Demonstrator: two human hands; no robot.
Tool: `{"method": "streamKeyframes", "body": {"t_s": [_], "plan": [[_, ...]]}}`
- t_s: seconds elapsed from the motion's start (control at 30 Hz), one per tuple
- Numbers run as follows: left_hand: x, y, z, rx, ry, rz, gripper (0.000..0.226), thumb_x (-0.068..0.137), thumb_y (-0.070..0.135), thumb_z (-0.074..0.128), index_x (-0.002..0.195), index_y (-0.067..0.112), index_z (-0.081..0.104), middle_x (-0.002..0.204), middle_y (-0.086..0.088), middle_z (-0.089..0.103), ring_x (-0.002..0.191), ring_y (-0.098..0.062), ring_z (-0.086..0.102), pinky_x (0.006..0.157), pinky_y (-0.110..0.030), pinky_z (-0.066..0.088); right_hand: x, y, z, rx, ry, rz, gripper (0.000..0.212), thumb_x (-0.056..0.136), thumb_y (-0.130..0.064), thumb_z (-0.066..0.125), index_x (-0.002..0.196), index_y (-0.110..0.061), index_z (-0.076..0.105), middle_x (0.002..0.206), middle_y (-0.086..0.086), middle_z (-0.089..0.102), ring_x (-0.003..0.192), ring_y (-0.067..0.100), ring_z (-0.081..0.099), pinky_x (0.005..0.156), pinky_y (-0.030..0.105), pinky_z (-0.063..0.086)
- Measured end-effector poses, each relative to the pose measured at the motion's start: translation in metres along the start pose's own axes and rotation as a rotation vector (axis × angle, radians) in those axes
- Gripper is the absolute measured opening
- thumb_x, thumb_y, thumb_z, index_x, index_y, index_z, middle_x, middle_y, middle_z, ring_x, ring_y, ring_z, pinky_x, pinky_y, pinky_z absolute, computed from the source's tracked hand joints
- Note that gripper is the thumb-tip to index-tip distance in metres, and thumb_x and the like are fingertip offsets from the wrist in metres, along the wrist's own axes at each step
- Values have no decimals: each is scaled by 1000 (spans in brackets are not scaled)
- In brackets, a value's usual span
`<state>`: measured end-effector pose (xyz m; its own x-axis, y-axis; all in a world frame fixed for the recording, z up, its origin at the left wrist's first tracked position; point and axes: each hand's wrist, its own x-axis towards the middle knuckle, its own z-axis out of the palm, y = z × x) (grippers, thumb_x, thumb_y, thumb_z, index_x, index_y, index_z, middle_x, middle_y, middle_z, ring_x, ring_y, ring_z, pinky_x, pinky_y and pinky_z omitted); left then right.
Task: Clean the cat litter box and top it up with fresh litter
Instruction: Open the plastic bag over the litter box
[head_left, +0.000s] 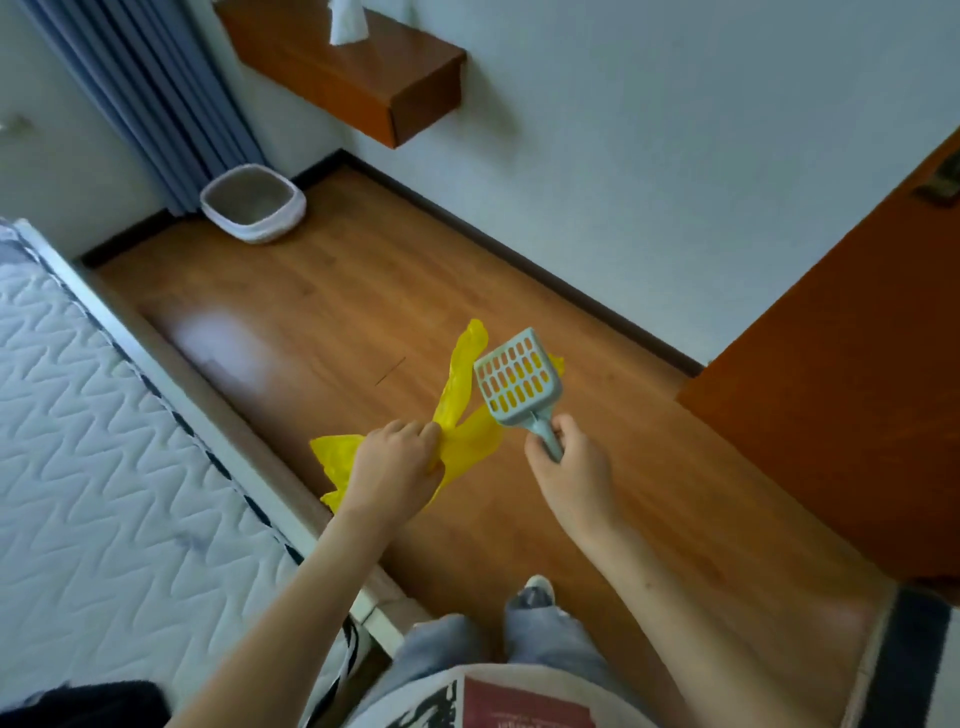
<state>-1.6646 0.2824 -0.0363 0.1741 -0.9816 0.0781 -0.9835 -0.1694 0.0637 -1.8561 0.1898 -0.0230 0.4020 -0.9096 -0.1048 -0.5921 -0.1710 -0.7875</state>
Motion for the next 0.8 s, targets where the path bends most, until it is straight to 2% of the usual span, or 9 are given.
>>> {"method": "streamKeyframes", "body": {"t_s": [0.17, 0.33, 0.47, 0.6, 0.8], "plan": [[29, -8, -4, 37, 6, -145, 37, 48, 19, 87, 65, 13, 56, 55, -2, 52, 50, -28, 57, 40, -27, 39, 71, -6, -4, -44, -110, -98, 18, 91, -26, 56, 79, -15, 50, 60, 0, 53, 51, 18, 49, 50, 35, 36], [61, -40, -1, 53, 19, -289, 33, 49, 17, 87, 65, 14, 58, 54, -1, 54, 49, -26, 57, 39, -25, 38, 138, -28, 24, -41, -231, -140, 18, 89, -26, 58, 79, -12, 51, 64, 2, 56, 57, 23, 51, 54, 37, 39], [100, -87, 4, 67, 36, -375, 31, 50, 17, 85, 64, 14, 58, 54, -1, 54, 49, -27, 57, 37, -28, 38, 200, -61, 55, 195, -325, -22, 24, 87, -21, 61, 74, -3, 51, 58, 5, 52, 47, 16, 42, 48, 32, 35], [152, -153, 7, 78, 99, -443, 31, 49, 17, 84, 63, 14, 57, 55, 0, 55, 49, -27, 56, 38, -27, 37, 276, -104, 87, 343, -409, 46, 19, 89, -15, 61, 75, -6, 51, 55, 5, 49, 36, 11, 40, 35, 24, 32], [231, -253, -8, 85, 127, -474, 34, 47, 18, 86, 63, 14, 56, 54, 0, 56, 47, -26, 56, 37, -28, 41, 393, -183, 125, 576, -458, 169, 21, 95, -15, 49, 74, -10, 49, 57, 3, 45, 37, 11, 35, 35, 20, 29]]}}
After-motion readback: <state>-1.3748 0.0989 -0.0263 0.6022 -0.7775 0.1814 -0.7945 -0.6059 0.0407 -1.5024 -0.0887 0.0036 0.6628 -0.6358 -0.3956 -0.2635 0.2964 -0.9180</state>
